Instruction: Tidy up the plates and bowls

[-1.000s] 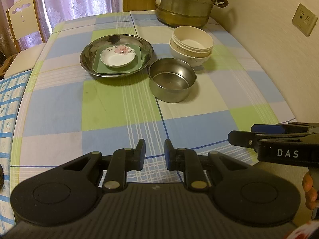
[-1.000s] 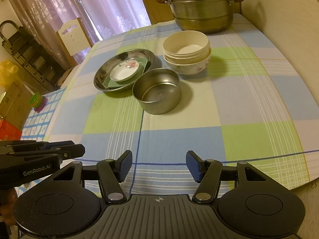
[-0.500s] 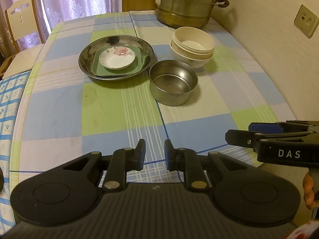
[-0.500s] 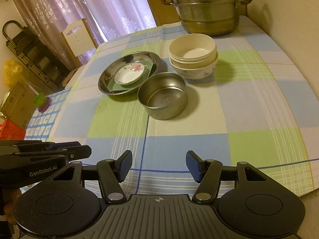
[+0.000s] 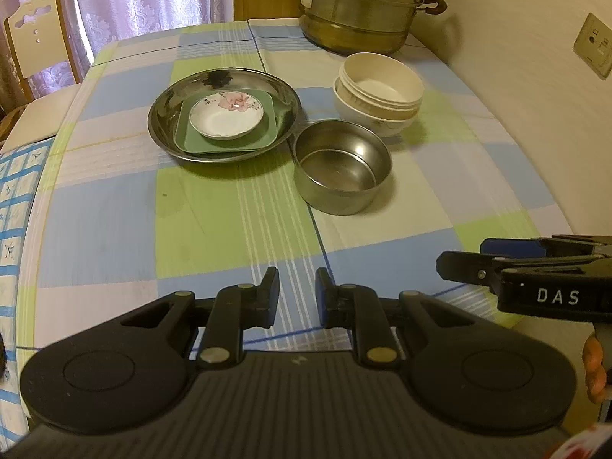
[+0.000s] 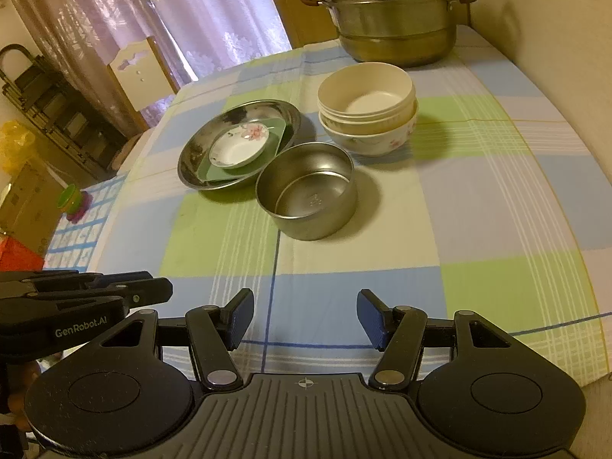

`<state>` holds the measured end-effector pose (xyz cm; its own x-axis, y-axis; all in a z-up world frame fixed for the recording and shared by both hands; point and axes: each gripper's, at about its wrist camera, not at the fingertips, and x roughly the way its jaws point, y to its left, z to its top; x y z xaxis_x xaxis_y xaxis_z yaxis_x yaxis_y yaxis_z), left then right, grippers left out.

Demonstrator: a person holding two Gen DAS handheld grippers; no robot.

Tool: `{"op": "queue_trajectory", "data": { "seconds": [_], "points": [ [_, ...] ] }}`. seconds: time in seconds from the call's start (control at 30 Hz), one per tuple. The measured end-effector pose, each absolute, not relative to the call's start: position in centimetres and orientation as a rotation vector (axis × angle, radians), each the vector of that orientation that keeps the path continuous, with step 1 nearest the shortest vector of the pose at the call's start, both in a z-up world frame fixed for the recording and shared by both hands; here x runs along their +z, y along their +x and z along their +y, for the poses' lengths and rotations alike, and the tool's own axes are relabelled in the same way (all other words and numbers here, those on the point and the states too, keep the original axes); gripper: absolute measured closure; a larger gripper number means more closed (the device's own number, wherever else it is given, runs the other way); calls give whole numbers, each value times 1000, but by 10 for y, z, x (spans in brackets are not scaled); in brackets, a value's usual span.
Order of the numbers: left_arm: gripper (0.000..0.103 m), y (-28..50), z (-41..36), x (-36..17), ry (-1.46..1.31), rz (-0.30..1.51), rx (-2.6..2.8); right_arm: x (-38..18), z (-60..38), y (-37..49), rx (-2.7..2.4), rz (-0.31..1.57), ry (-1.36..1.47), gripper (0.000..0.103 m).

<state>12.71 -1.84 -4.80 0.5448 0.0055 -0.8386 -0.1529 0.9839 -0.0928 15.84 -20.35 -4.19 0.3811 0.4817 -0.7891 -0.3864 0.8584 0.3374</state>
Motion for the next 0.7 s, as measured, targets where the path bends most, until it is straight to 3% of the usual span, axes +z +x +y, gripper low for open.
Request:
{"op": "queue_trajectory", "data": {
  "seconds": [0.7],
  "points": [
    [86,190,13,-77,-188,954,45,-70,-198,214,409,1042,115,43]
  ]
}}
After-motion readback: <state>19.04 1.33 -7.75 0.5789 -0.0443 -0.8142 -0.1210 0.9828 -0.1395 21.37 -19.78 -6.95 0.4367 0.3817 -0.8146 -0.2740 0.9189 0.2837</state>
